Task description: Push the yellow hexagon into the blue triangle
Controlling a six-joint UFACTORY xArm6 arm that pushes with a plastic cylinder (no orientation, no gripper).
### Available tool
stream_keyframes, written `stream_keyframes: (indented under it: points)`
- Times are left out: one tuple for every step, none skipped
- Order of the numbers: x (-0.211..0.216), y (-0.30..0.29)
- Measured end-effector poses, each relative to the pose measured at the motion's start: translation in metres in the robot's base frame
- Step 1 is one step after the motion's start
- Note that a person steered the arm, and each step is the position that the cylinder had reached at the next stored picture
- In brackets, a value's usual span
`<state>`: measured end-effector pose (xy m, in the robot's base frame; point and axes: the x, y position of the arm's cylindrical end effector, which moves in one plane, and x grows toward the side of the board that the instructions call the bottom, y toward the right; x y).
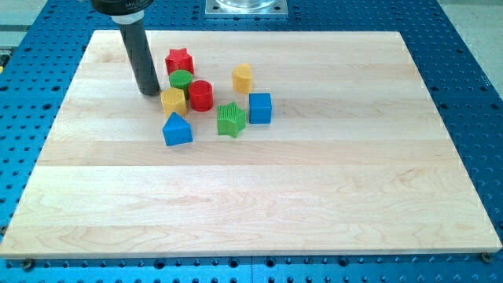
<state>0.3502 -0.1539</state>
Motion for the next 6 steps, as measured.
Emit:
stream_keyframes:
  points:
    - [0.010,0.025]
    - [0.024,0.025]
    - [0.042,0.025]
    - [0.066,0.040]
    - [0.083,0.059]
    - [0.102,0.075]
